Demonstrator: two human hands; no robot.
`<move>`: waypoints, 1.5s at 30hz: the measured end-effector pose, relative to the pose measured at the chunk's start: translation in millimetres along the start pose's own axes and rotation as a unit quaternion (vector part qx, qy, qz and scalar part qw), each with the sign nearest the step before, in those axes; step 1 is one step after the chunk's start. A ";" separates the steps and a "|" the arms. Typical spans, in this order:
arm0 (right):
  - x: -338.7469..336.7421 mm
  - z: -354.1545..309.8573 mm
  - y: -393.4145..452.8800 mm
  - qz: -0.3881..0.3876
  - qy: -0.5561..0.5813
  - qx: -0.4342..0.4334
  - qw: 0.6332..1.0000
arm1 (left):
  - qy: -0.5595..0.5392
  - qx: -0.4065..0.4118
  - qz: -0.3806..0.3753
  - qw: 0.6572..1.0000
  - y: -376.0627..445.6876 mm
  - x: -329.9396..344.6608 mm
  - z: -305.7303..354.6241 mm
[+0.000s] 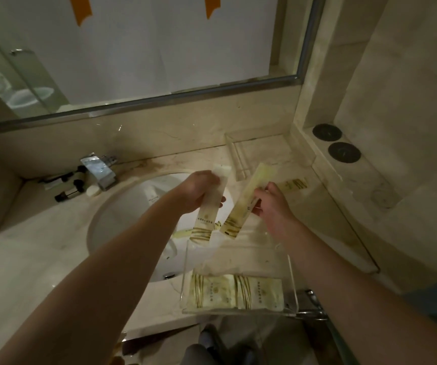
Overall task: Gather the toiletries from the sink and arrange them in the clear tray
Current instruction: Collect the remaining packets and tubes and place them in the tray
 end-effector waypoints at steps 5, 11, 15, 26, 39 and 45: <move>13.3 9.3 -4.4 -0.037 0.072 0.090 0.993 | -0.012 -0.007 -0.008 1.000 -8.4 0.9 -11.6; 17.8 10.3 -8.0 -0.051 0.075 0.083 0.992 | 0.023 0.004 -0.001 1.000 -14.6 0.6 -16.8; 10.0 15.2 -8.8 -0.054 -0.007 0.092 0.994 | 0.043 0.014 0.036 0.998 -16.2 -2.3 -19.2; -31.1 25.1 -17.9 0.032 -0.044 0.086 0.995 | 0.183 -0.028 0.014 0.983 0.1 9.0 -42.7; -73.1 41.9 -31.9 0.072 -0.077 0.038 0.994 | 0.428 -0.113 -0.057 0.895 22.5 53.3 -112.1; -76.3 50.8 -34.6 0.076 -0.076 0.051 0.993 | 0.486 -0.132 -0.093 0.859 25.7 70.1 -136.9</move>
Point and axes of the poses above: each hand's wrist, its own y-axis towards the middle knuckle, its own x-axis out of the palm, z = x × y, the point moved 4 cm from there along y, towards the middle knuckle, and after that the axes turned 12 degrees about -z, right-handed, at the moved point
